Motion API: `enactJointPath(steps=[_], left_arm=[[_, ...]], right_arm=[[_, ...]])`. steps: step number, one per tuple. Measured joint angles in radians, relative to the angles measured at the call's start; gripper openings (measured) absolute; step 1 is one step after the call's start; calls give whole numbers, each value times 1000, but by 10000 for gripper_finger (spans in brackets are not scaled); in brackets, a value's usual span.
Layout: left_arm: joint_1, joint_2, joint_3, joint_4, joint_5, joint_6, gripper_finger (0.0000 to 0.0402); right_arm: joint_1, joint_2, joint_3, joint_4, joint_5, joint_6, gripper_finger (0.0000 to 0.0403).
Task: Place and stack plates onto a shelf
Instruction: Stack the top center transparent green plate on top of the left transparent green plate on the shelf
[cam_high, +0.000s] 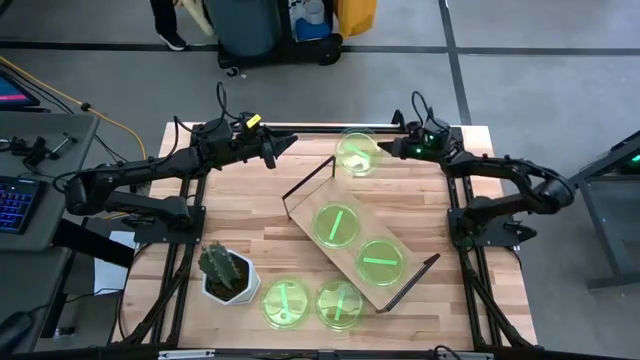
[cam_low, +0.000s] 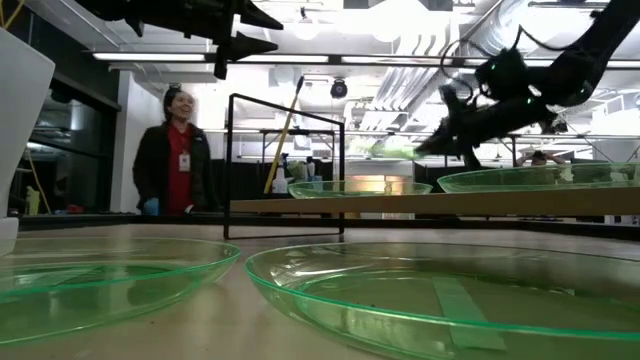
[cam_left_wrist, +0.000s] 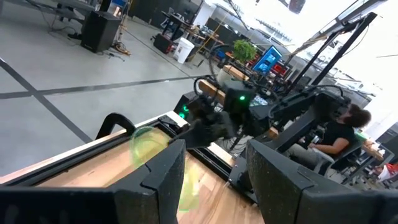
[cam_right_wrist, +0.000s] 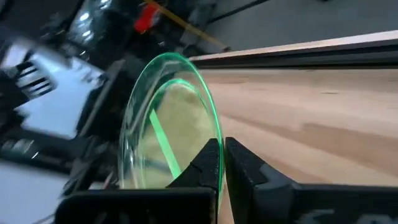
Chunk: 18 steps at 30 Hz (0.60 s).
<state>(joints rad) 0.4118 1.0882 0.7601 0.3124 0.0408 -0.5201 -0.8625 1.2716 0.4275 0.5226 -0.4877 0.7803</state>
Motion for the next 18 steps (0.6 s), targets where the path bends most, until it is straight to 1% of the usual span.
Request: enactJointPath(steps=[3,6,10,13,18], left_arm=[[0,0,0,1,-1,0,161],[0,0,0,1,-1,0,161],[0,0,0,1,-1,0,161],[0,0,0,1,-2,0,161],[0,0,0,2,-5,0,161]], right_arm=[[40,-71,1,-75,-17,-26,0],[97,-143,1,-198,-18,-73,0],[176,-240,1,-343,18,-114,0],[237,-284,1,-393,33,-101,0],[391,-279,1,-396,117,-26,0]])
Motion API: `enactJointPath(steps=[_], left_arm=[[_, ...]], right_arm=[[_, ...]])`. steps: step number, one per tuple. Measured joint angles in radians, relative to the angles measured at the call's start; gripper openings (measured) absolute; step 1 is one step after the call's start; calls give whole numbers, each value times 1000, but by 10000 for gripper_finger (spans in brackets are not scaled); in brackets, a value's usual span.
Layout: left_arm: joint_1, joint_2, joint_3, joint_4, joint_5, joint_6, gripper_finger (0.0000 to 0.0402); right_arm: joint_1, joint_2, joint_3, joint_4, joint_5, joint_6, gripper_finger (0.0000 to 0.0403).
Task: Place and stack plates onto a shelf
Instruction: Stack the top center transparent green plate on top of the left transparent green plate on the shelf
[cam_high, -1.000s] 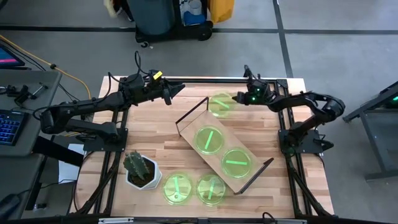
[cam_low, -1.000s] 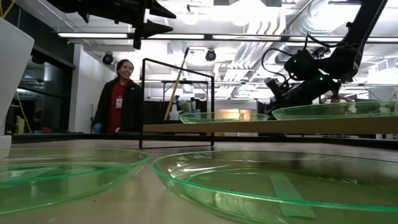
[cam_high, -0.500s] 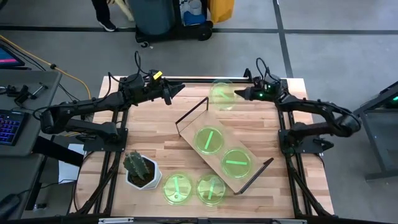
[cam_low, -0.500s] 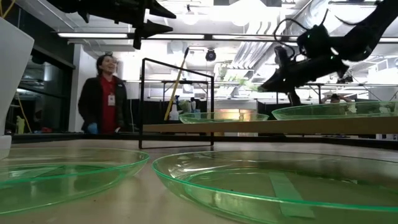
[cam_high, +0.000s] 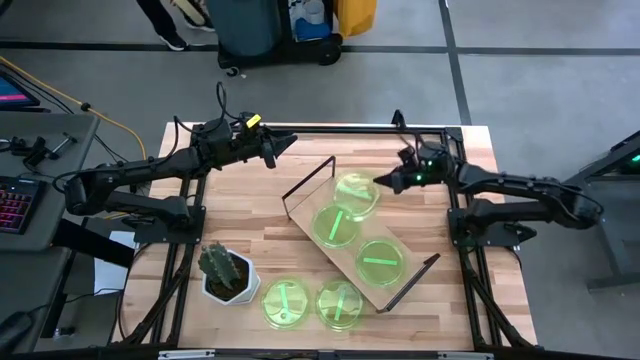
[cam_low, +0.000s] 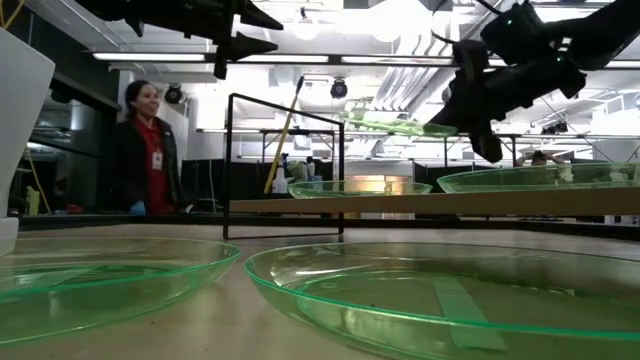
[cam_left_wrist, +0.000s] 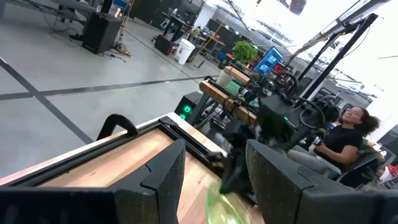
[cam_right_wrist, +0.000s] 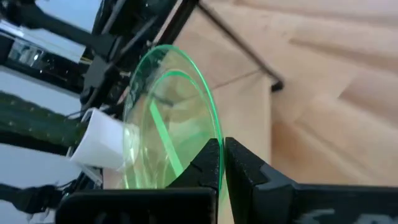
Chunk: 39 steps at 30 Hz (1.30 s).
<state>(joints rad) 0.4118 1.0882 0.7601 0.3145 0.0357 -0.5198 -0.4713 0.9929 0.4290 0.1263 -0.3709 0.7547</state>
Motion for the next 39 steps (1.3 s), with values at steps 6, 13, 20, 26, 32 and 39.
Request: enactJointPath(steps=[6,13,20,26,32,39], left_arm=[[0,0,0,1,0,0,161],[0,0,0,3,0,0,161],[0,0,0,5,1,0,161],[0,0,0,5,1,10,161],[0,0,0,6,1,34,161],[0,0,0,6,2,35,161]], right_arm=[[204,51,1,48,177,112,0],[335,127,65,28,325,187,0],[384,294,328,-290,402,39,0],[380,403,466,-450,386,-71,0],[380,472,502,-472,371,-82,0],[378,481,502,-456,394,-23,0]])
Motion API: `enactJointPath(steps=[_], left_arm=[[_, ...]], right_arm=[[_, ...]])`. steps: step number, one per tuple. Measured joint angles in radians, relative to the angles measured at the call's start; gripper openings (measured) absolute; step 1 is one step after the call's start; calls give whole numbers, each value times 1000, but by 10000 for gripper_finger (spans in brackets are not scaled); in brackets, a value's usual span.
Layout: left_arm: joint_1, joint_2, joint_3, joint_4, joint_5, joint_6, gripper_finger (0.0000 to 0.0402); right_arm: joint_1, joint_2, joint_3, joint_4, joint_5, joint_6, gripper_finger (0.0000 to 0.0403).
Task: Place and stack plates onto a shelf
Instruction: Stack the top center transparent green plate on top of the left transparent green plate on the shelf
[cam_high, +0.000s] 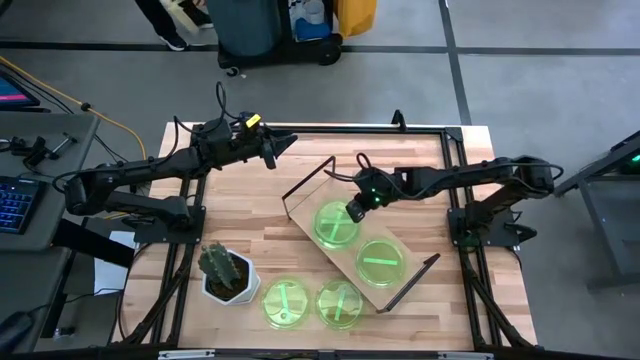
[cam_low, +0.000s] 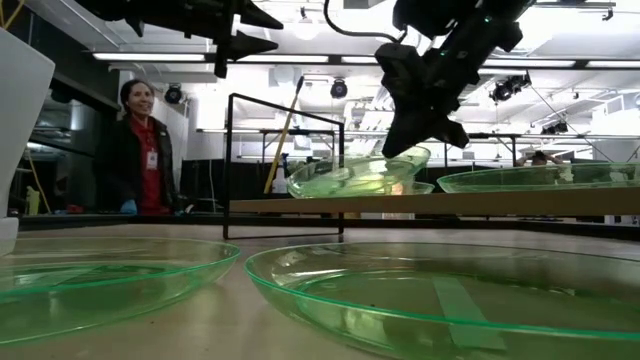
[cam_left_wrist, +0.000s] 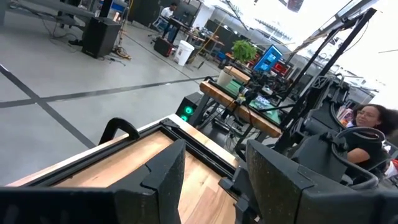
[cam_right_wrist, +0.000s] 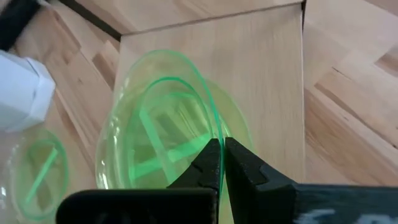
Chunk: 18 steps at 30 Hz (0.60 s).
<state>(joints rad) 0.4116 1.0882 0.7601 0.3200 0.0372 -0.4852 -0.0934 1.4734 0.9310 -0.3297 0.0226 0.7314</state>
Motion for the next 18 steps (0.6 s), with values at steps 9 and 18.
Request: enactJointPath(steps=[9,18], left_arm=[[0,0,0,0,1,26,161],[1,0,0,0,1,26,161]], right_arm=[[0,0,0,-2,-53,27,102],[-19,-45,0,-22,-86,-35,226]])
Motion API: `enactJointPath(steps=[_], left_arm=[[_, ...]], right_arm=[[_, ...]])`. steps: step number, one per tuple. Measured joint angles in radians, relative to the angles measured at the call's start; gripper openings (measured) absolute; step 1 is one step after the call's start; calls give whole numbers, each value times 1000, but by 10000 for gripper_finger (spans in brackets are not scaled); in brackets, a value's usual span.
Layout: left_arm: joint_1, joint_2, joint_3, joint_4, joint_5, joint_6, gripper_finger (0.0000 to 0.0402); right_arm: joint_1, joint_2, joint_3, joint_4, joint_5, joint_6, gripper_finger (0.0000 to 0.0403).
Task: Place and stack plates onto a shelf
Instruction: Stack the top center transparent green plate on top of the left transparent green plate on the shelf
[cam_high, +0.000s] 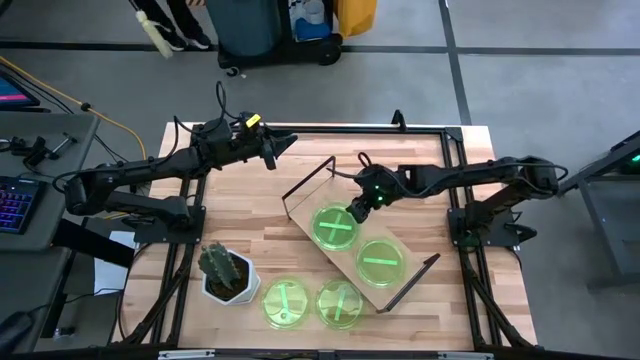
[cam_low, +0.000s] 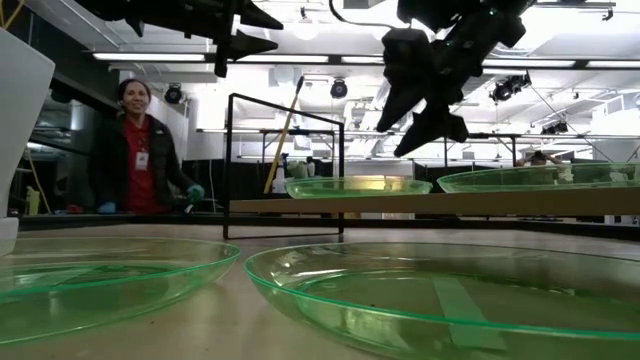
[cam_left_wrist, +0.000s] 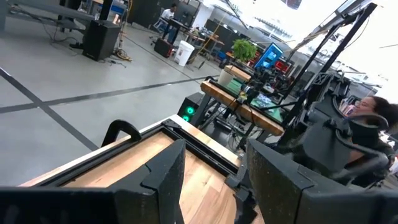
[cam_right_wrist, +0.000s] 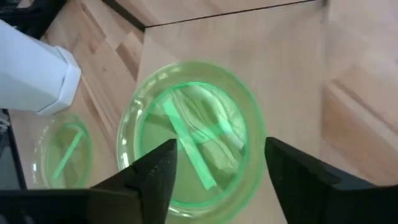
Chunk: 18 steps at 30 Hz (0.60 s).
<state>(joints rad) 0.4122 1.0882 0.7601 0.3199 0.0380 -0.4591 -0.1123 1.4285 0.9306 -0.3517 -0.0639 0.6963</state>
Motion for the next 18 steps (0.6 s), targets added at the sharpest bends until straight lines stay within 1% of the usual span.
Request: enactJointPath(steps=[3,10,14,18], left_arm=[[0,0,0,0,0,0,161],[0,0,0,0,0,0,161],[0,0,0,0,0,0,161],[0,0,0,0,10,0,161]], right_arm=[[-23,-33,0,-30,3,-23,238],[-53,-99,0,-68,-3,-51,240],[-52,-111,0,-69,-51,-85,240],[-27,-108,0,-62,-156,-132,234]])
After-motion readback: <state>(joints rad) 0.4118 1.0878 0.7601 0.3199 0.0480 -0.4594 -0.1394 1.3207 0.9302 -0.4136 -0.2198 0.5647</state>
